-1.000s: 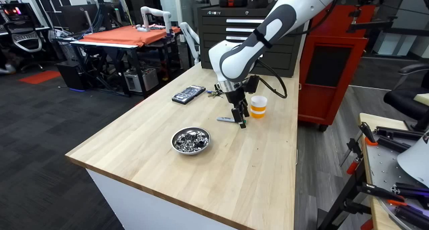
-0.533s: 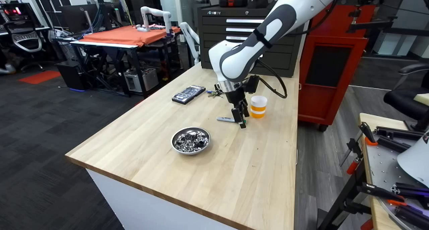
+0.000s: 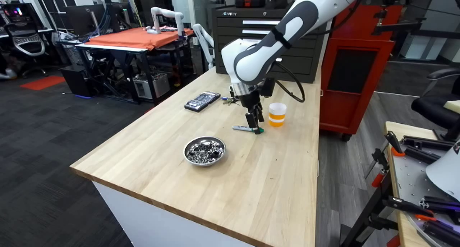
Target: Put the marker in the mug
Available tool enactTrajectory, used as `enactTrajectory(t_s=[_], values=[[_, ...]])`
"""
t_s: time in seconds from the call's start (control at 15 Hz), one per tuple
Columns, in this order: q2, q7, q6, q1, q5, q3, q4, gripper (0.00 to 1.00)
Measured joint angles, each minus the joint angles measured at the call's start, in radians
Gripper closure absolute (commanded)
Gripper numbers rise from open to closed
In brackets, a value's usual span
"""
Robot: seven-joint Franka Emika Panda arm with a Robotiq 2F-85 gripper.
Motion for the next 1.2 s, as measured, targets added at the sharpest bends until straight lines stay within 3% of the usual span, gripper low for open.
enactTrajectory(t_s=[0.53,1.2], values=[[-0.039,0.010,0.090,0.004,-0.025,-0.006,0.002,0.00],[-0.062,0.085,0.320,0.001,-0.015,-0.010,-0.158,0.00]])
